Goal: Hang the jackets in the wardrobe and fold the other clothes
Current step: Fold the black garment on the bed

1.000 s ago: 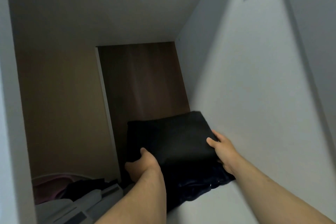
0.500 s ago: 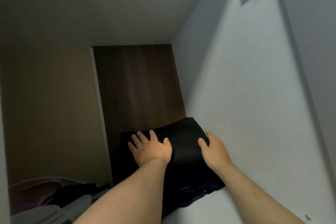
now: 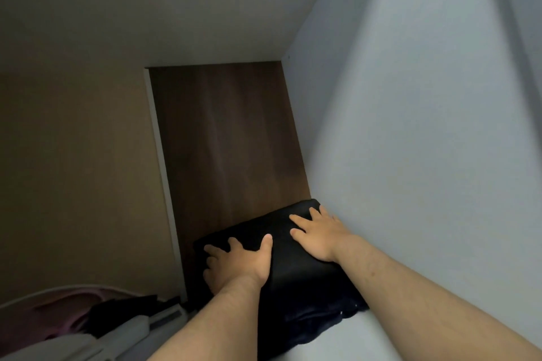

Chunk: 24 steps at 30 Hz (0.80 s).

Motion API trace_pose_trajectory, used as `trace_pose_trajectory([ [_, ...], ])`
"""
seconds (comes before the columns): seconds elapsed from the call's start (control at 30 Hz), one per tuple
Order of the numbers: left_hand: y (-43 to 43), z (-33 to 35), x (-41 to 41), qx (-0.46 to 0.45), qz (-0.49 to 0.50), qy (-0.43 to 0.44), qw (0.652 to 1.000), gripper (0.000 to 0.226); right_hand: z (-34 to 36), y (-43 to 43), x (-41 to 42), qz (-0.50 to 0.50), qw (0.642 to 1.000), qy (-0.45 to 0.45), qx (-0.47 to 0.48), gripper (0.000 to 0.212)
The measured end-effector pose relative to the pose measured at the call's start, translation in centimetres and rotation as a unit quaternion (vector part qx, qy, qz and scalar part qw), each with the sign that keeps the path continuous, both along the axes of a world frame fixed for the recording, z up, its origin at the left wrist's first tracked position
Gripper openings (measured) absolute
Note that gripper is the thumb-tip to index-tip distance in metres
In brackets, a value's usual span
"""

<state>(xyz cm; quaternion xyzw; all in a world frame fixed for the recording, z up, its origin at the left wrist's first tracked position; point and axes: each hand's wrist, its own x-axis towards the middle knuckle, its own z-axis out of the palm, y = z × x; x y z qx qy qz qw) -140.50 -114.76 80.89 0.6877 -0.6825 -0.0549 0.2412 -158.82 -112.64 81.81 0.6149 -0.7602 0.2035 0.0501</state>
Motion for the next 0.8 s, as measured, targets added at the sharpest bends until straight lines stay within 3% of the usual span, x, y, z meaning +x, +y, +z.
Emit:
trace_pose_trajectory([
  [0.3, -0.7, 0.6, 0.1, 0.059, 0.0, -0.096, 0.994, 0.103, -0.9, -1.6, -0.8, 0.012, 0.996, -0.065, 0.062, 0.062],
  [0.6, -2.8, -0.1, 0.7, 0.145, -0.007, -0.012, 0.989, 0.113, -0.7, -2.7, -0.4, 0.061, 0.988, -0.104, 0.101, 0.052],
  [0.8, -1.8, 0.4, 0.6, 0.149, -0.002, -0.034, 0.988, 0.111, -0.9, -2.4, -0.5, 0.065, 0.988, -0.107, 0.088, 0.042],
])
